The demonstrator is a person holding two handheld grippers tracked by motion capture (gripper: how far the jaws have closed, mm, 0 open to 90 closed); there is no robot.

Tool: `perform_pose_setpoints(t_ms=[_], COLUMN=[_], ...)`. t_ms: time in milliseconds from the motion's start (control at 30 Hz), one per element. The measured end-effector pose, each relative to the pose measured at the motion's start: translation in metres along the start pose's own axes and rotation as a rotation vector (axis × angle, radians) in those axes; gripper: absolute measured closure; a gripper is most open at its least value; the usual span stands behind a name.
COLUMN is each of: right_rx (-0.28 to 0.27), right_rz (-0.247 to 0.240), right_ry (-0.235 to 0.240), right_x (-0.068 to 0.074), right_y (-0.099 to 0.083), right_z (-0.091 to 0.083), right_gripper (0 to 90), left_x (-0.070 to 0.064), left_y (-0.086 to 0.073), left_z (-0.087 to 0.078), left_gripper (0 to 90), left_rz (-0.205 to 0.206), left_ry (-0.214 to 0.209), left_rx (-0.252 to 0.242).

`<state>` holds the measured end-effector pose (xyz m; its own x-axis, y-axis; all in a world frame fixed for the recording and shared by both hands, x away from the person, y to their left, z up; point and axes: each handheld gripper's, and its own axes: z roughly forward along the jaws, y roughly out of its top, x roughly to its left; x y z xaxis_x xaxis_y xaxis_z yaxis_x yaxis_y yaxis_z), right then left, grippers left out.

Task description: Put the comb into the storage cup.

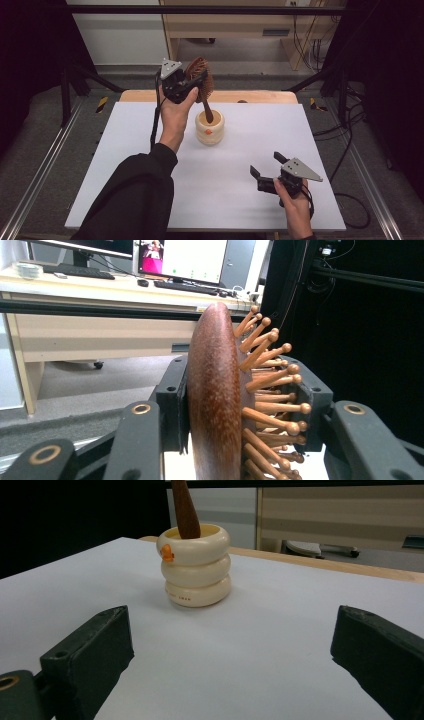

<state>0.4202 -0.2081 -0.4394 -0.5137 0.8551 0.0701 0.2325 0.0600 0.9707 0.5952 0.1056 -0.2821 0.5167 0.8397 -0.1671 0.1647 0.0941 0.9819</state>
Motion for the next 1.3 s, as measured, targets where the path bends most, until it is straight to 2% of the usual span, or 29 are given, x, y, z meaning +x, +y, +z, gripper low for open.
perform_pose_setpoints(t_ms=[200,367,667,1300], right_rx=[0.007,0.006,0.008,0.013], right_rz=[-0.006,-0.007,-0.008,-0.014], right_ry=[0.001,0.003,0.002,0.002], right_x=[0.000,0.000,-0.001,0.000], right_y=[-0.001,0.000,0.000,-0.001], right_z=[0.001,0.000,0.000,0.001], right_gripper=[3.5,3.5,3.4,3.4], left_x=[0.000,-0.002,-0.001,-0.002], left_y=[-0.007,-0.013,-0.021,-0.028], left_z=[0.005,0.007,0.012,0.013], left_gripper=[51.4,51.4,51.4,51.4], left_rz=[-0.012,0.009,-0.002,0.000], left_ry=[-0.011,-0.006,-0.004,-0.009], left_rx=[-0.004,0.011,0.019,0.022])
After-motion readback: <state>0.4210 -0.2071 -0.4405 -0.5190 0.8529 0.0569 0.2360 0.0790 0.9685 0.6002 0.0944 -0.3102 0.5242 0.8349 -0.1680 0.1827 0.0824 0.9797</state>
